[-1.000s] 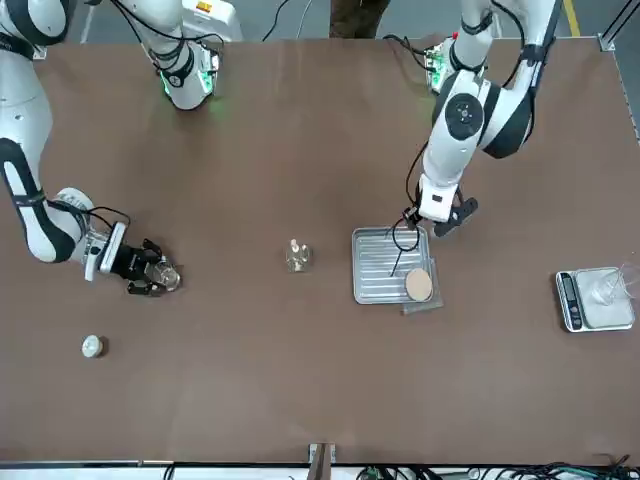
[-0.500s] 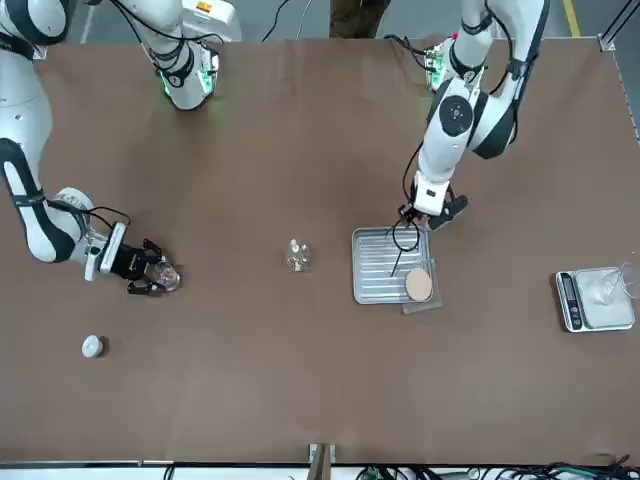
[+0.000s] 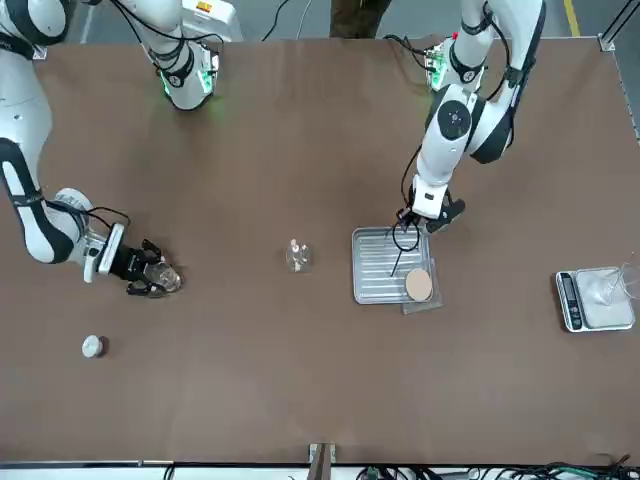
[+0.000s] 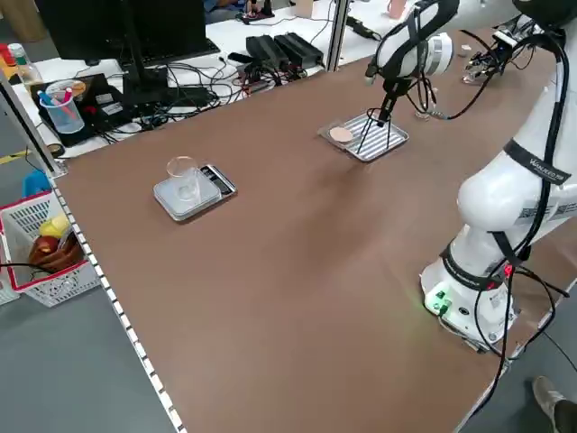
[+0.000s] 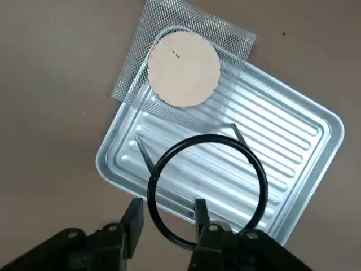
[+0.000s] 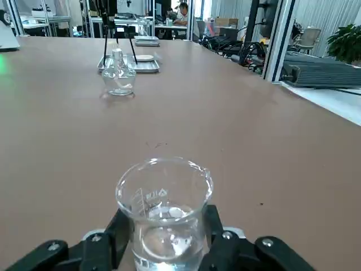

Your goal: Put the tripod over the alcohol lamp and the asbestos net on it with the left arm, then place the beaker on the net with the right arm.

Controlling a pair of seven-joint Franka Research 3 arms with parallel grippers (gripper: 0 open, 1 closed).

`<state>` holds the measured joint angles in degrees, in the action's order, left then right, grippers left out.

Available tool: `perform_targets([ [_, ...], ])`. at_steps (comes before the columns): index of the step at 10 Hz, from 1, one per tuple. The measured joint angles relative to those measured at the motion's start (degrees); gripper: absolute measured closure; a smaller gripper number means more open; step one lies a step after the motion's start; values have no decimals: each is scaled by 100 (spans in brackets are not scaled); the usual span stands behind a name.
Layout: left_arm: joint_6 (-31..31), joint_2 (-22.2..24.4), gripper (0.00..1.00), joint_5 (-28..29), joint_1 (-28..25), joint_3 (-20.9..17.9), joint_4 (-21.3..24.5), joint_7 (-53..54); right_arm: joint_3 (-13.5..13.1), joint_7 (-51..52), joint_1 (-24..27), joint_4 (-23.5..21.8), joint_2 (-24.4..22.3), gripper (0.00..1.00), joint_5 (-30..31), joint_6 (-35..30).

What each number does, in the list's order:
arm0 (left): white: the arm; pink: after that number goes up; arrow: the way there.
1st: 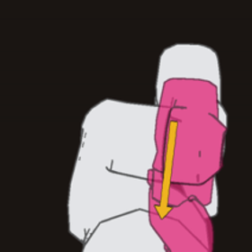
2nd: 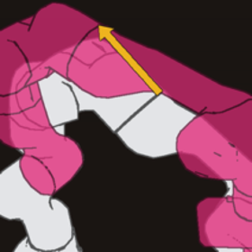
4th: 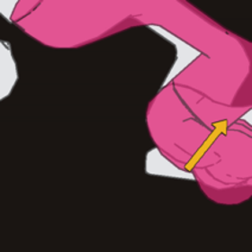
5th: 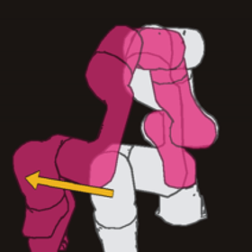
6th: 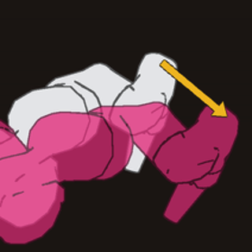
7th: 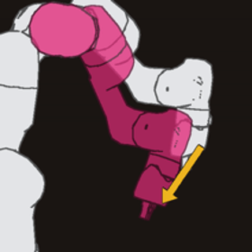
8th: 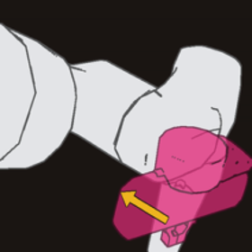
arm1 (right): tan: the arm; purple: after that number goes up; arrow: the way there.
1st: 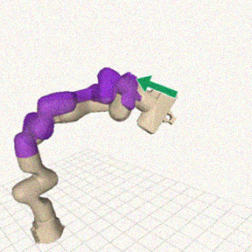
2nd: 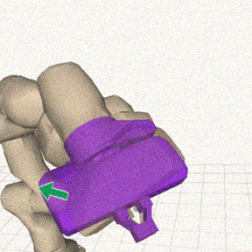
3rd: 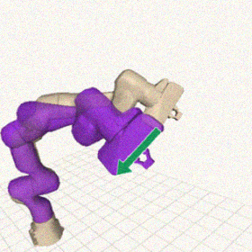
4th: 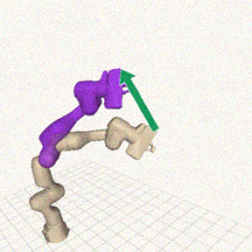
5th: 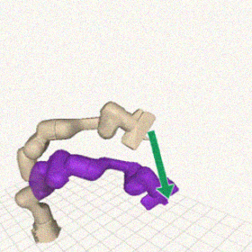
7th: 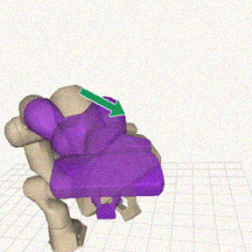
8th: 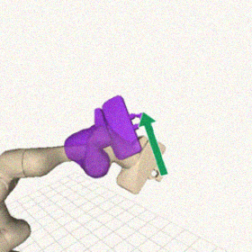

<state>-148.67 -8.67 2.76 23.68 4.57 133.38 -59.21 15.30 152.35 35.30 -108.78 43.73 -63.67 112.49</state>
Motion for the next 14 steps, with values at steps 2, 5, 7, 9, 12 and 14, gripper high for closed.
perform_targets([
  [2,-5,-16,60,0,-2,-2,-6,38,20,-109,-3,113,-11,42,-1,-18],
  [5,-5,-16,79,0,-2,-4,-31,43,52,-229,-23,206,-70,42,-2,-89],
  [7,-5,-55,79,0,-3,-9,-35,44,53,-296,-44,219,-103,42,-2,-102],
  [9,-5,-148,78,0,-3,-11,-66,45,52,-315,-48,219,-106,42,-2,-102],
  [12,-5,-192,89,0,-8,-15,-125,70,52,-320,-48,219,-106,42,-2,-102],
  [14,-5,-192,92,0,-11,-15,-148,88,49,-321,-48,219,-109,42,-2,-102],
])
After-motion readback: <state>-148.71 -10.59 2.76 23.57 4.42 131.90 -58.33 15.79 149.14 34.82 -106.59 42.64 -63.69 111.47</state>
